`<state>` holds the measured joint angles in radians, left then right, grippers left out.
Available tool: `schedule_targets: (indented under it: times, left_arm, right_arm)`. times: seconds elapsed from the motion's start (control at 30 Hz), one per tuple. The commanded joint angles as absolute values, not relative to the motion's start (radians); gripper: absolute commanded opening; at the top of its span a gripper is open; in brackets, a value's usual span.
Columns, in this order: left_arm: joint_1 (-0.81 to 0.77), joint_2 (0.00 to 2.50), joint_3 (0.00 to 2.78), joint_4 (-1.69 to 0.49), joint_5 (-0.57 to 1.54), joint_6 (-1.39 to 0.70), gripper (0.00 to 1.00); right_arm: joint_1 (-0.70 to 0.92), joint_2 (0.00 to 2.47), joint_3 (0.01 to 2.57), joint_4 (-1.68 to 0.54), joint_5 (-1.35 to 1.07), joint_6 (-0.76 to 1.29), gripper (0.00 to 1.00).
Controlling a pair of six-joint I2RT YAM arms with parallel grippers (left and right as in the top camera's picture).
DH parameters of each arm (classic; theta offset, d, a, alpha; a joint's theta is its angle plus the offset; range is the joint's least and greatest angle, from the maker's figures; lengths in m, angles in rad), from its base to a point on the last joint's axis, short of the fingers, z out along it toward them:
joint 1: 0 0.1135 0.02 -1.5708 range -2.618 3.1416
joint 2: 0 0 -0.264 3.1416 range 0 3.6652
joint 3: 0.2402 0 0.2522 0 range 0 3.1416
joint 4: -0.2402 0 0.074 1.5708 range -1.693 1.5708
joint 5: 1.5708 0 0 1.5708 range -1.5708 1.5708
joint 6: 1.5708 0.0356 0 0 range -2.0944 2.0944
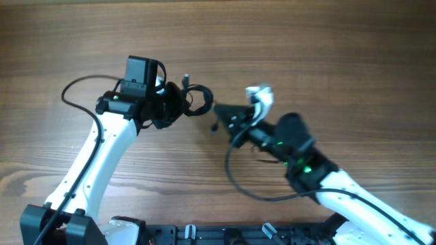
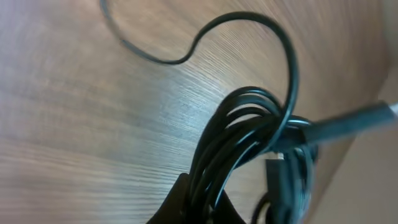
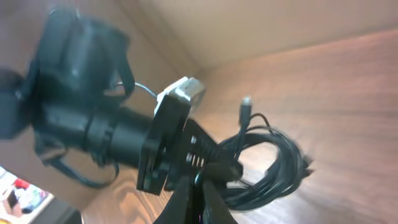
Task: Untangle cables
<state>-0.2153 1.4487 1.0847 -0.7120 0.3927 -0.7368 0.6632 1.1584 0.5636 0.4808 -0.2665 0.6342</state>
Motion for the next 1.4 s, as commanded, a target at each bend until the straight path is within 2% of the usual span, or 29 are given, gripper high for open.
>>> schedule_targets:
  times: [0.0, 0.1, 0.33, 0.5, 0.73, 0.9, 1.07, 1.17, 1.27, 1.3, 1.33, 1.37]
  left_arm:
    - [-0.249, 1.446, 1.092, -0.701, 0.392, -0.366, 0.04]
    - [-0.295, 1.446, 1.092, -0.682, 0.461, -0.29, 0.04]
    - [-0.39, 1.446, 1.092, -0.667, 0.456, -0.289, 0.04]
    - [-0.395, 1.446, 1.092, -0.67, 0.486, -0.295, 0.04]
    - [-0.395, 1.446, 1.092, -0.691, 0.487, -0.311, 0.04]
    - [-0.395, 1.446, 1.092, -0.635, 0.487, -0.532, 0.04]
    - [-0.395, 1.446, 1.092, -0.574, 0.534, -0.65, 0.04]
    - [-0.388, 1.446, 1.092, -0.557, 0.543, -0.723, 0.04]
    - [-0.359, 1.446, 1.092, -0.557, 0.573, -0.819, 0.04]
    - [-0.346, 1.446, 1.092, -0.557, 0.579, -0.828, 0.04]
    - [-0.331, 1.446, 1.092, -0.558, 0.58, -0.828, 0.04]
    - [-0.316, 1.446, 1.092, -0.562, 0.579, -0.828, 0.04]
  right_arm:
    - [0.639, 1.147, 0.569, 0.463, -0.362, 0.652, 0.04]
    - [0.639, 1.193, 0.569, 0.471, -0.318, 0.664, 0.04]
    - [0.639, 1.285, 0.569, 0.613, -0.149, 0.725, 0.04]
    - [0.639, 1.35, 0.569, 0.626, 0.025, 0.554, 0.05]
    - [0.642, 1.352, 0.569, 0.684, 0.097, 0.456, 0.05]
    - [0.699, 1.352, 0.569, 0.573, -0.001, 0.419, 0.05]
    - [0.767, 1.352, 0.569, 0.481, 0.003, 0.419, 0.04]
    - [0.773, 1.351, 0.569, 0.486, 0.009, 0.418, 0.1]
    - [0.773, 1.351, 0.569, 0.477, 0.057, 0.419, 0.11]
    - [0.773, 1.351, 0.569, 0.478, 0.06, 0.419, 0.21]
    - [0.773, 1.351, 0.569, 0.483, 0.06, 0.419, 0.42]
    - [0.772, 1.346, 0.569, 0.491, 0.06, 0.419, 0.69]
